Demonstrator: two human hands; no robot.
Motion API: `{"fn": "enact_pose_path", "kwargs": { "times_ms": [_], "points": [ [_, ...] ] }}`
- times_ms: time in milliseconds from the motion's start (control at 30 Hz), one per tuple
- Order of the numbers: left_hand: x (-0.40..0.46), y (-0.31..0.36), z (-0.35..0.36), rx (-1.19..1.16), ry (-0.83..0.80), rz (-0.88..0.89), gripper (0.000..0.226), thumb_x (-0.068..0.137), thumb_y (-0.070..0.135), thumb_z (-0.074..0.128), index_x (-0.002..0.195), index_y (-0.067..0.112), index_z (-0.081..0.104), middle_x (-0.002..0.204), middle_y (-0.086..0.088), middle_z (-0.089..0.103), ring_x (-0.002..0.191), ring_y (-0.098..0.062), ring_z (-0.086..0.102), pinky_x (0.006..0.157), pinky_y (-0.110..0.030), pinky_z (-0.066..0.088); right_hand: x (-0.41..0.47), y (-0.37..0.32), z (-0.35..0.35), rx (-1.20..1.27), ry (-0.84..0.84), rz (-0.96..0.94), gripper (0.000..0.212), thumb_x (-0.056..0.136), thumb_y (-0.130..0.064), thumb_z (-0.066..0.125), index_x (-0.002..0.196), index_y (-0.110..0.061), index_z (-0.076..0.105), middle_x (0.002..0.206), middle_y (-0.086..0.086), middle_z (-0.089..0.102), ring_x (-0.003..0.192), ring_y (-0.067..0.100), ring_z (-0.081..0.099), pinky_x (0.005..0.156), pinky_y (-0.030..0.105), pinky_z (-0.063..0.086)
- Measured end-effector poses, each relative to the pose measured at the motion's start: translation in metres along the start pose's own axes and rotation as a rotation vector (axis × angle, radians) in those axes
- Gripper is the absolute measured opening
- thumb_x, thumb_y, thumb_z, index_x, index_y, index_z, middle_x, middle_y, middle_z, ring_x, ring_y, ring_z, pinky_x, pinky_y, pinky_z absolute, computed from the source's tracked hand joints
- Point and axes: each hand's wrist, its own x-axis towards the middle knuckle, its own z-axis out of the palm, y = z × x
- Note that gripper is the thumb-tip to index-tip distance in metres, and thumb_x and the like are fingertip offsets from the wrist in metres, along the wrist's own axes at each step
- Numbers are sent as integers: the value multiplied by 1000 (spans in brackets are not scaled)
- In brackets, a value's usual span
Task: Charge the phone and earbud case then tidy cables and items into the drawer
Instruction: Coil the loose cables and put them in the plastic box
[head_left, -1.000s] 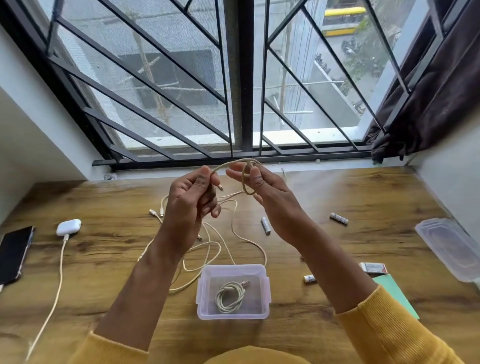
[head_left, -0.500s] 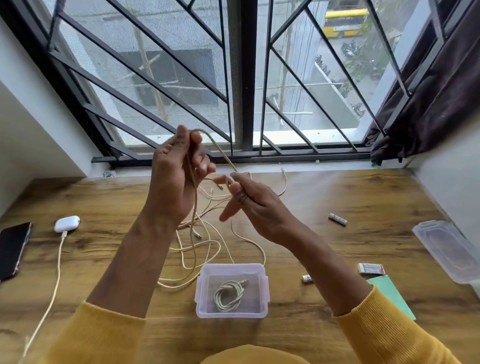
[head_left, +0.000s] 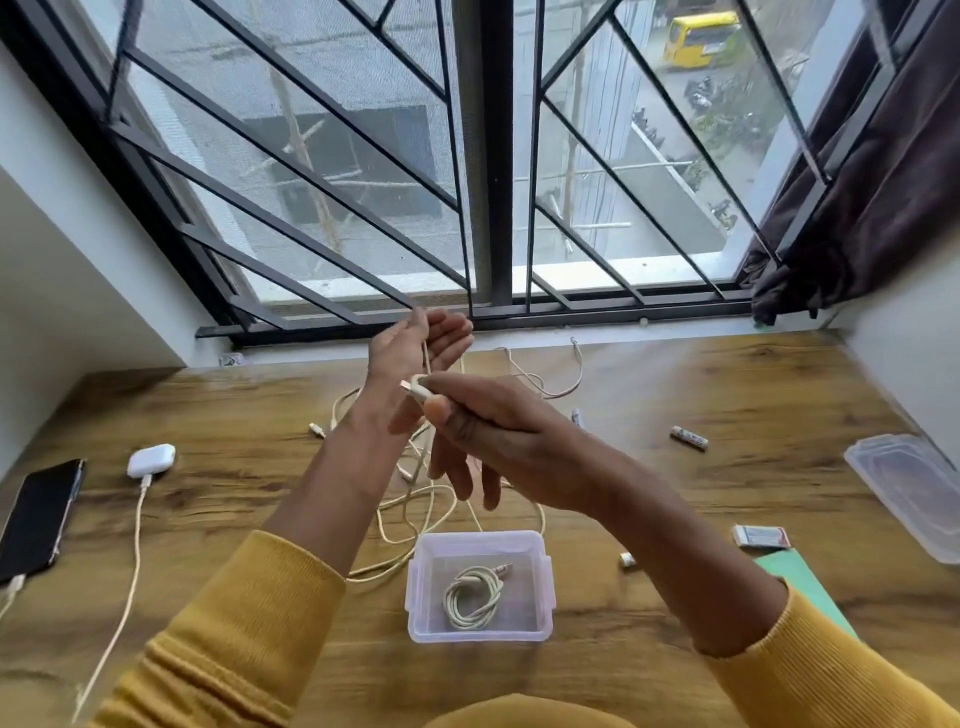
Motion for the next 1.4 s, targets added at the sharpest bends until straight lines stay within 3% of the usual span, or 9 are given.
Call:
{"fn": "enact_pose_path", "kwargs": {
  "times_ms": [100, 233, 467, 733, 900, 1033, 1200, 1300, 1400],
  "points": [
    [-2, -12, 1, -5, 14, -23, 35, 115, 21, 42, 100, -4, 60, 91, -21, 71, 76, -26, 77, 74, -36, 68, -6, 18, -7, 102, -42, 9, 34, 115, -17, 37, 129, 2, 62, 83, 21, 68, 68, 39, 72, 34, 46, 51],
    [-5, -5, 1, -5, 15, 33, 34, 115, 22, 44, 98, -1, 62, 86, -18, 72, 72, -23, 78, 73, -34, 68, -5, 29, -12, 62, -42, -1, 35, 115, -20, 37, 137, -1, 57, 108, 23, 74, 82, 40, 76, 32, 34, 49],
    [-32, 52, 8, 159, -227, 264, 33, 115, 25, 42, 94, 12, 64, 76, -3, 63, 74, -19, 67, 78, -36, 63, -2, 53, -24, 309, 159, 102, 42, 115, -35, 33, 142, -10, 54, 109, 26, 76, 70, 27, 72, 37, 24, 45],
    [-81, 38, 4, 468, -560, 473, 32, 109, 18, 42, 84, 11, 60, 69, -7, 56, 69, -25, 58, 64, -32, 52, 9, 48, -49, 501, 445, 109, 45, 114, -40, 33, 151, -22, 51, 135, 18, 68, 122, 27, 70, 79, 54, 64],
    [-86, -6, -10, 620, -630, 288, 29, 106, 25, 53, 84, 13, 68, 58, -5, 53, 52, -22, 55, 52, -30, 50, 14, 30, -61, 697, 397, -34, 53, 114, -44, 19, 153, -21, 47, 144, 7, 66, 135, 20, 61, 117, 57, 31],
    [-69, -14, -18, 650, -541, 128, 46, 99, 53, 58, 66, 22, 67, 53, 3, 36, 42, -12, 37, 44, -25, 42, 13, 19, -63, 705, 268, -113, 55, 115, -40, 15, 148, -14, 50, 95, 2, 79, 98, 19, 74, 113, 56, 29],
    [-48, 12, -30, 779, -396, 173, 61, 98, 63, 50, 63, 12, 47, 56, -2, 33, 50, -15, 25, 48, -27, 27, 5, 13, -70, 559, 14, -112, 55, 115, -32, 23, 145, 4, 51, 60, 0, 52, 59, 19, 52, 110, 80, 26],
    [-38, 38, -32, 850, -351, 283, 66, 102, 53, 57, 70, -4, 54, 51, 0, 36, 44, -15, 26, 46, -26, 25, -2, 15, -67, 376, -160, 8, 51, 115, -25, 27, 143, 9, 51, 66, 7, 57, 58, 19, 57, 76, 41, 53],
    [-37, 56, -22, 1006, -420, 413, 57, 102, 39, 67, 59, 3, 57, 47, 0, 44, 40, -12, 32, 42, -23, 28, -1, 26, -54, 202, -150, 113, 48, 115, -27, 33, 137, 9, 57, 70, 19, 61, 61, 29, 60, 69, 34, 52]
  ]
}}
